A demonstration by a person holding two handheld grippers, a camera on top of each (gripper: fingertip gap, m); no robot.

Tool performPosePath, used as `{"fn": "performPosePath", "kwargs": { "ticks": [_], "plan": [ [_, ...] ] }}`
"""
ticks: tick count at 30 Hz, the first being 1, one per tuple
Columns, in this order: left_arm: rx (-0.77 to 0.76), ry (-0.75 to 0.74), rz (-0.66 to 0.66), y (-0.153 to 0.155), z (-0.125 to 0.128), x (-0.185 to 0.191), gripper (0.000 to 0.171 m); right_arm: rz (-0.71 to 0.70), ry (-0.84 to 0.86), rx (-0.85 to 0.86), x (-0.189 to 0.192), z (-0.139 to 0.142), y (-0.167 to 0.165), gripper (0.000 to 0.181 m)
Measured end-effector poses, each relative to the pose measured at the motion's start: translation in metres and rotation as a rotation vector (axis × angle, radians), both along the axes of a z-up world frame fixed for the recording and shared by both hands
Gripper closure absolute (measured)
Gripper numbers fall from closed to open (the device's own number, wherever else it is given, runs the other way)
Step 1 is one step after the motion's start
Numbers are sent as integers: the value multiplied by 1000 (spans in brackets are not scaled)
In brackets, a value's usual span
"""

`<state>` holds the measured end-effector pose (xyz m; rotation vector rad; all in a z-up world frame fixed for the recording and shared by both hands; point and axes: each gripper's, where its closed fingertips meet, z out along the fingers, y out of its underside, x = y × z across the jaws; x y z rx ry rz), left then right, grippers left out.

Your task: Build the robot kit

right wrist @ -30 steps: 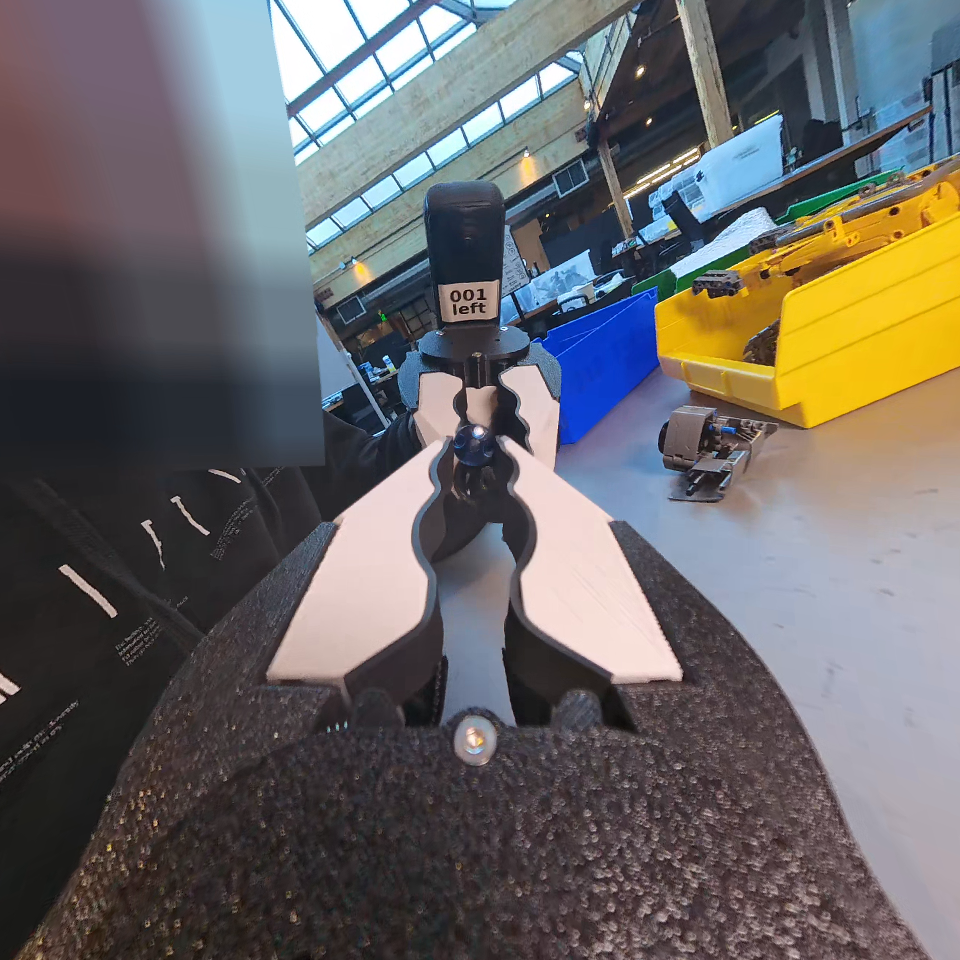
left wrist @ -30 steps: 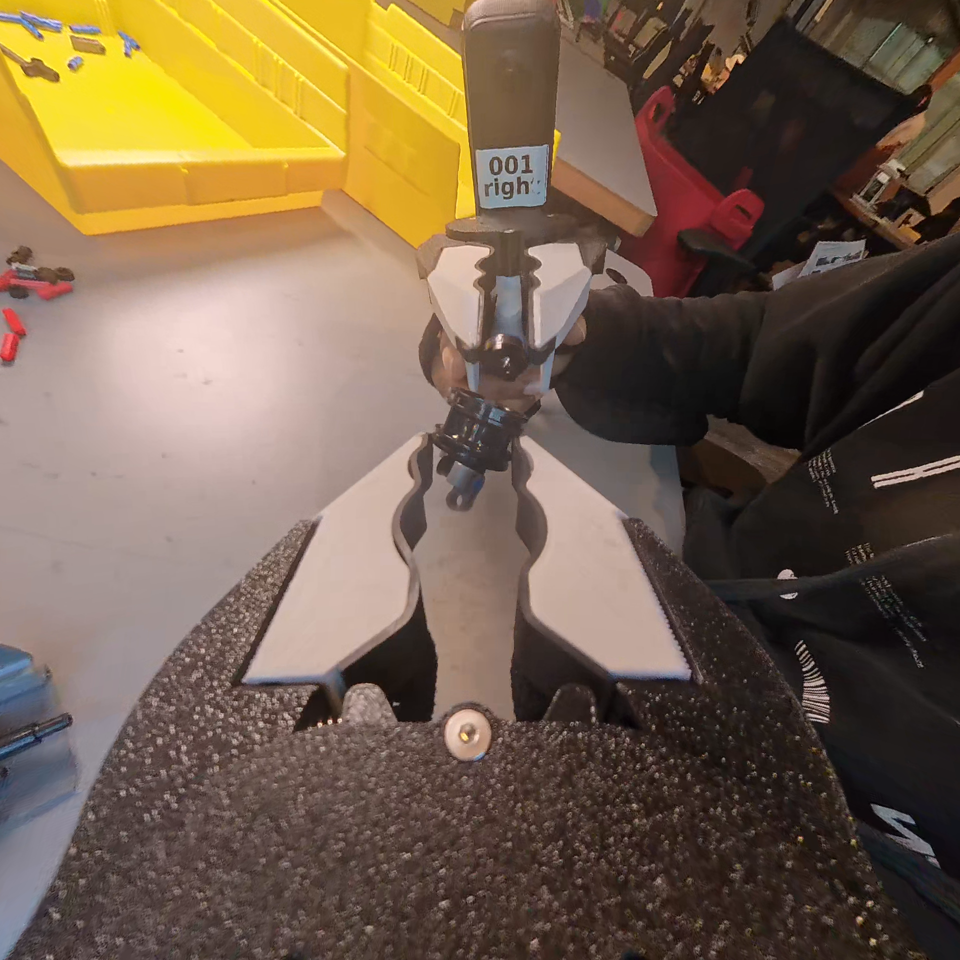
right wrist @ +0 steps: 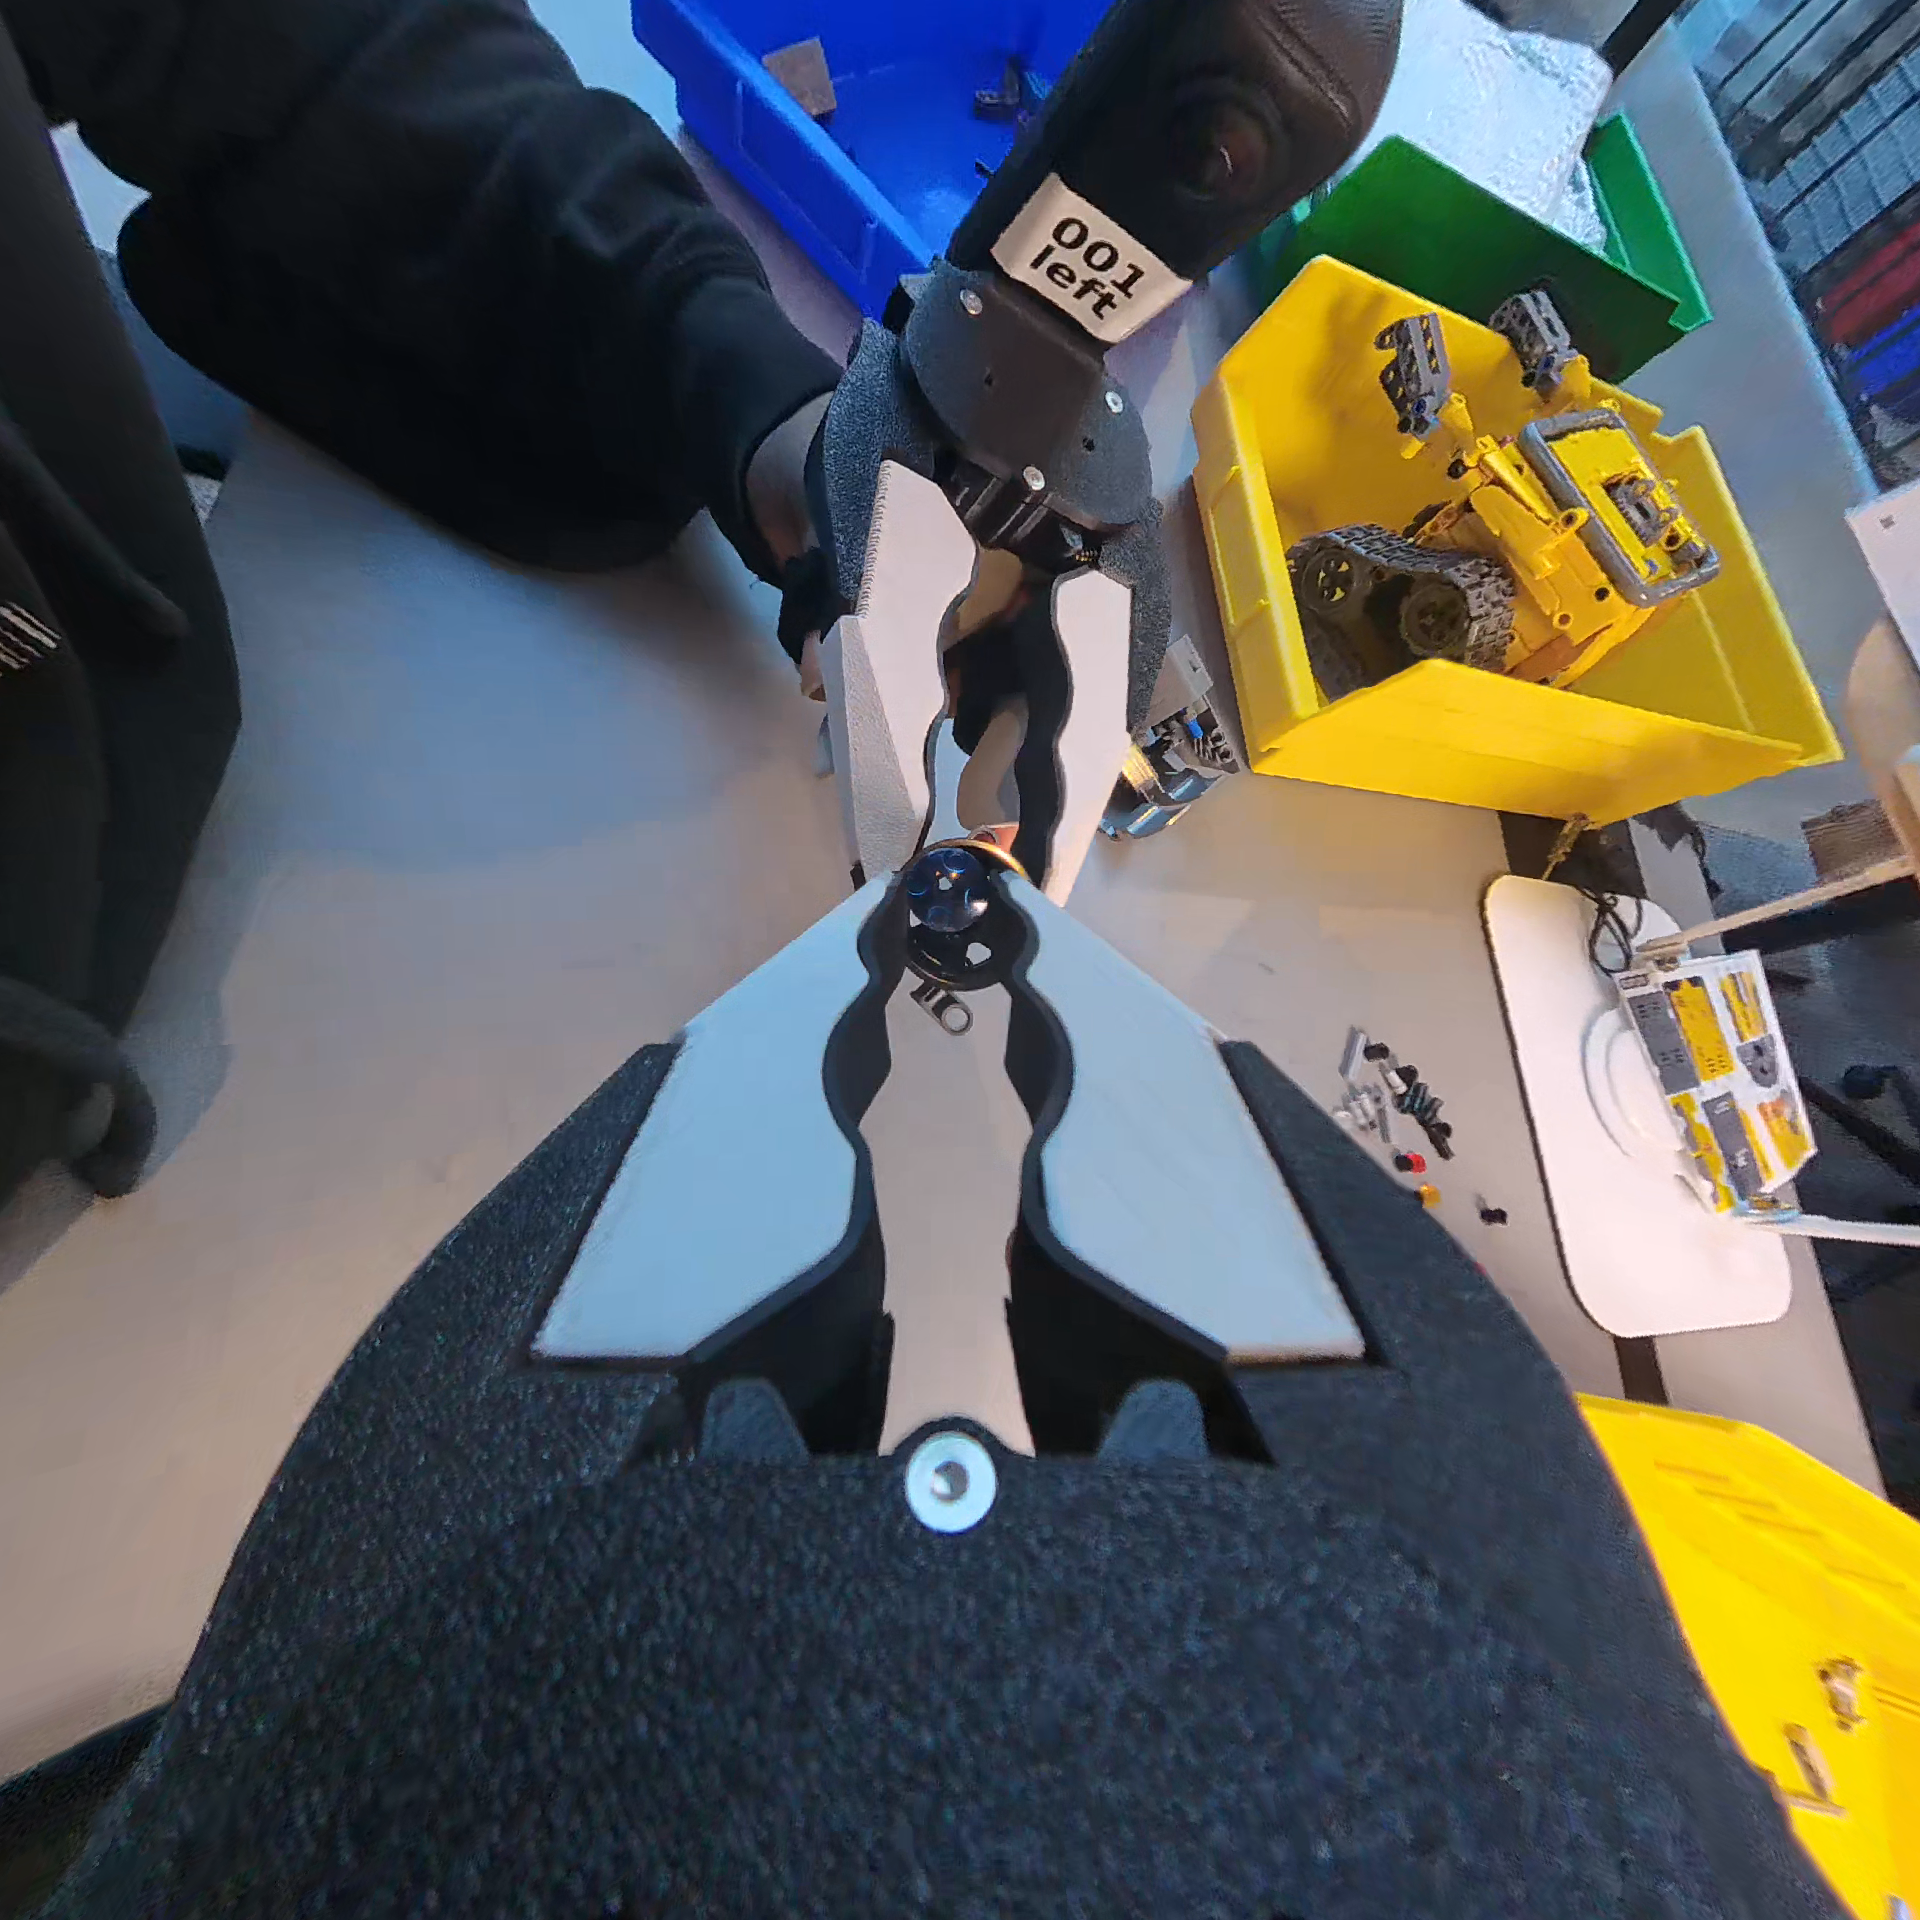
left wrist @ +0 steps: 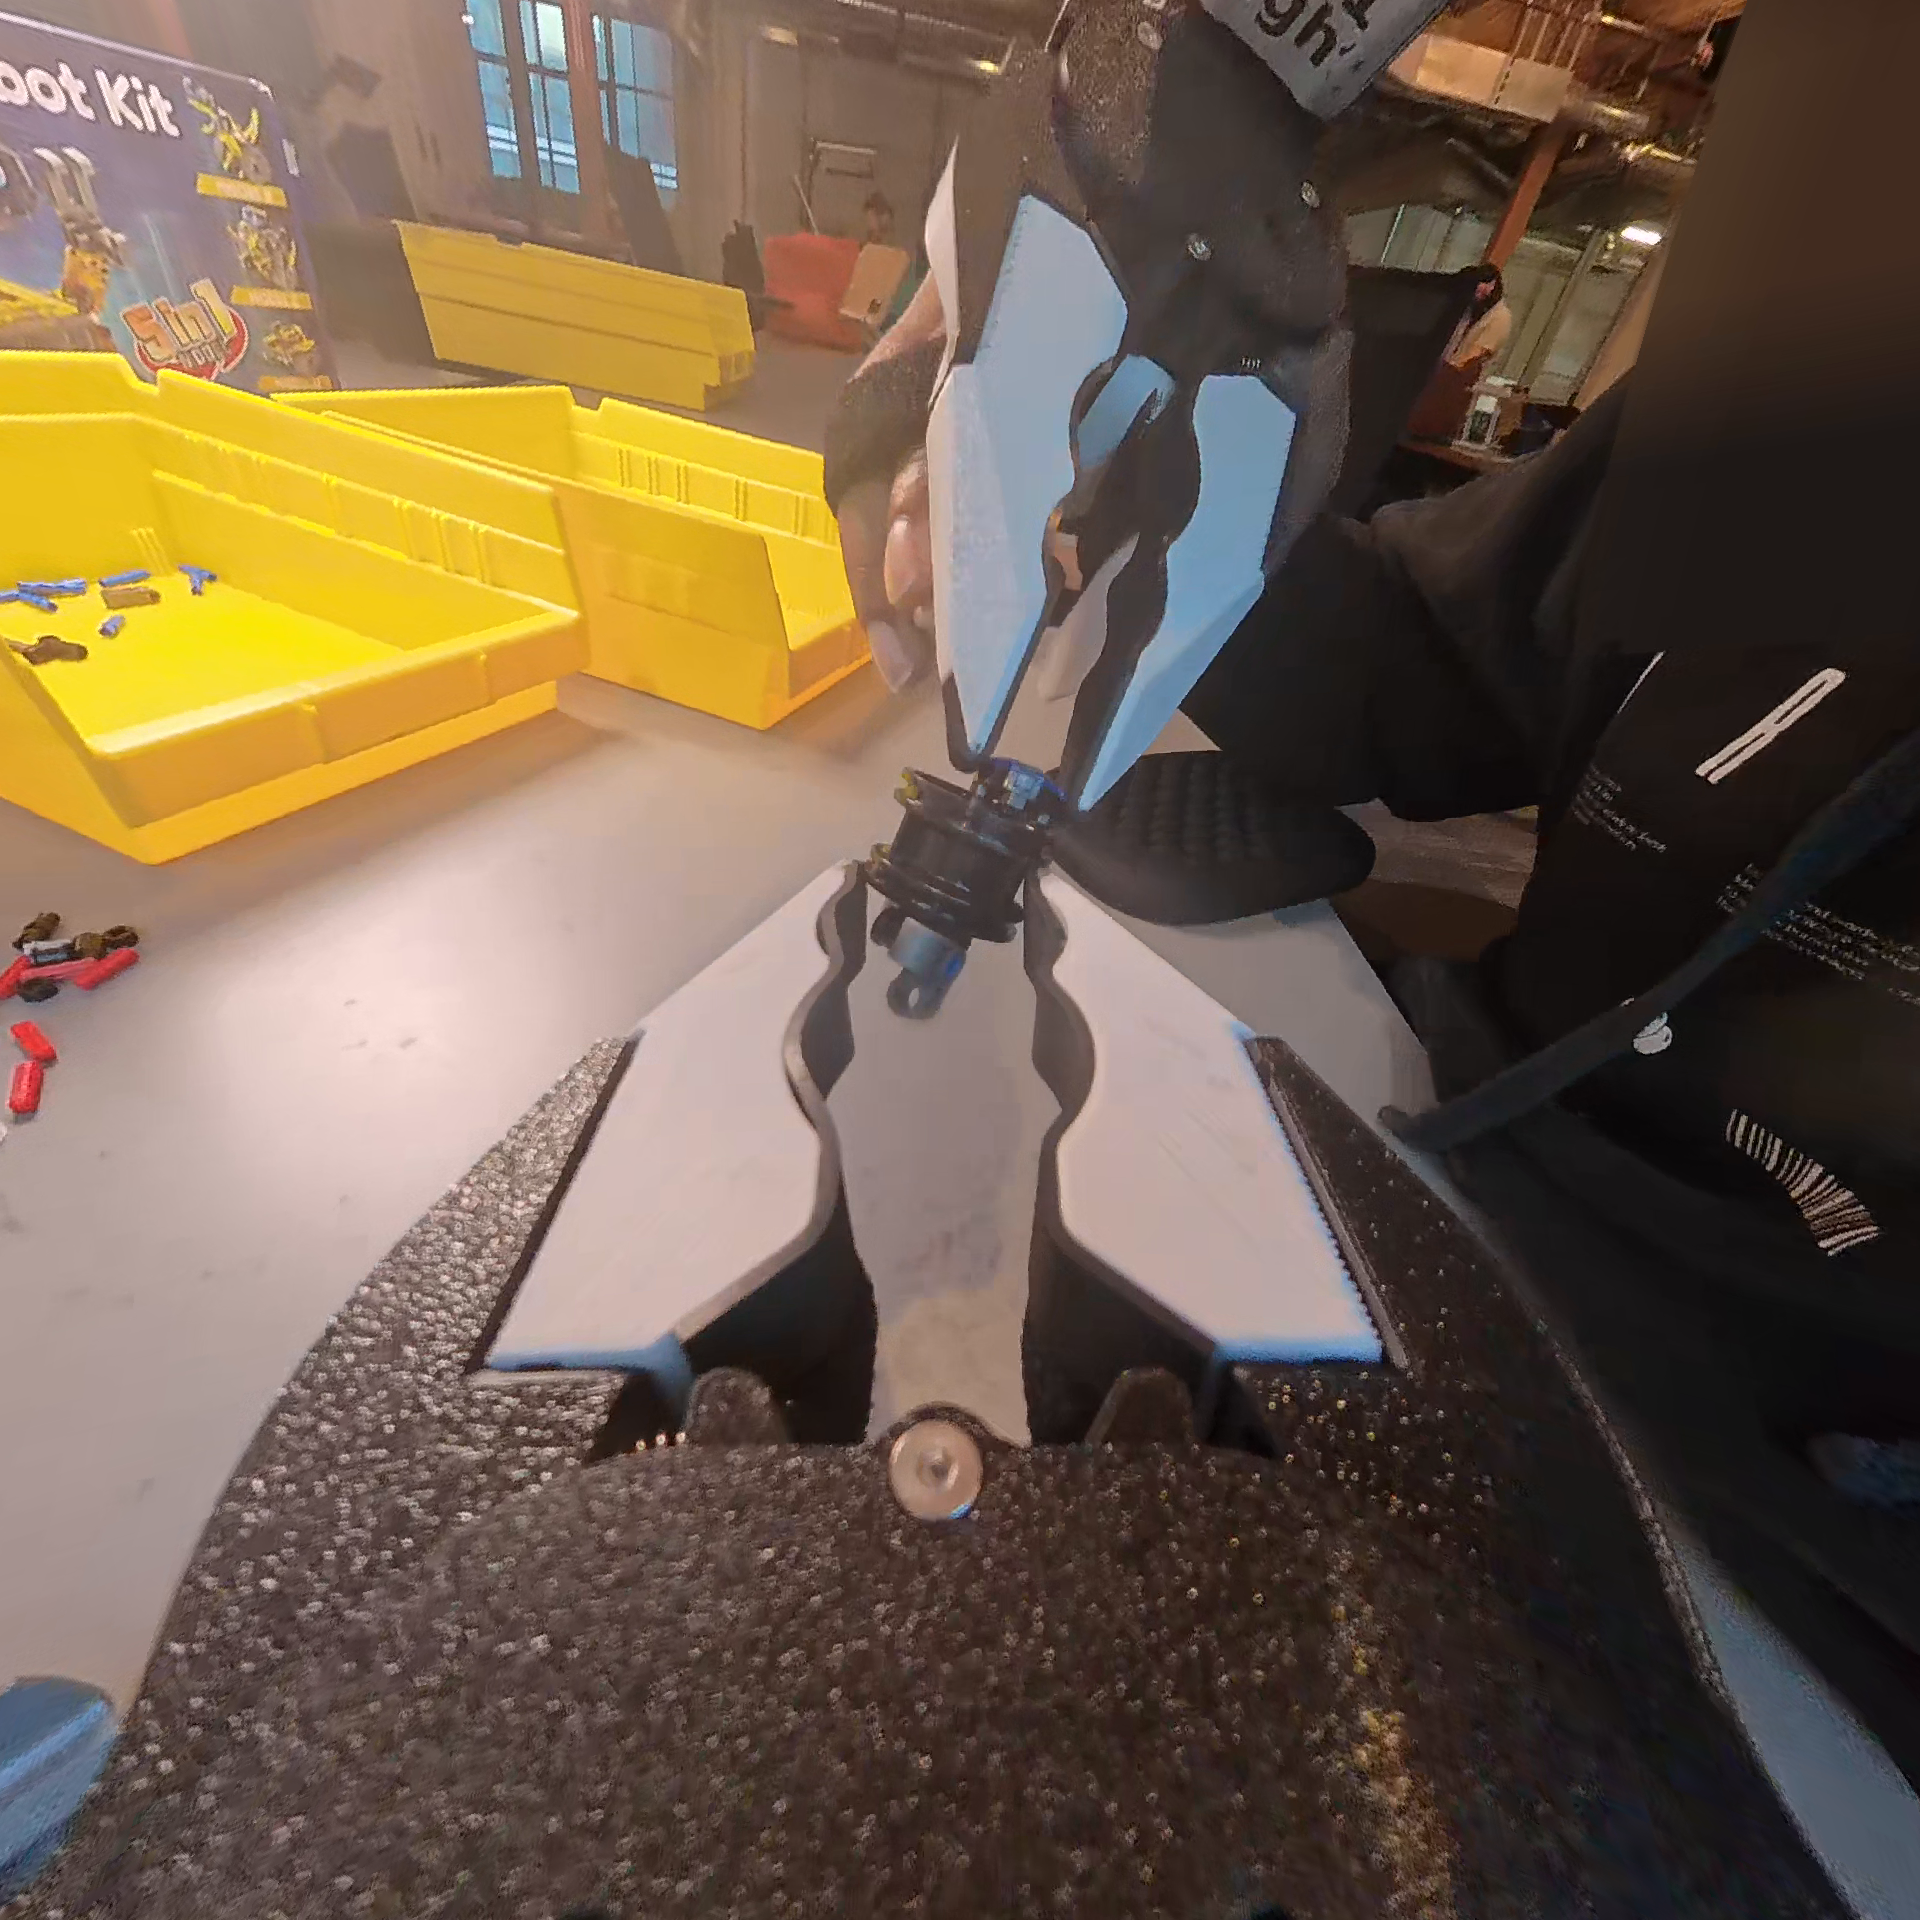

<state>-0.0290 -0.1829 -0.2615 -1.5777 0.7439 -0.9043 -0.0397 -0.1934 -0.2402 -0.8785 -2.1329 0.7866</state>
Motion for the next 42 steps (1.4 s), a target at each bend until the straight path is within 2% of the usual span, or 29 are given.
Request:
{"fn": "performPosePath", "kwargs": {
  "ticks": [9,15,42],
  "plan": [
    [74,-41,-16,-4,9,-4,143,12,-30,130,-1,14,-3,166],
    [96,-52,-20,-3,10,-6,143,14,-66,192,-1,12,-6,166],
    [95,-103,-115,-16,16,-3,143,85,-98,294,0,26,-17,166]
  ]
}}
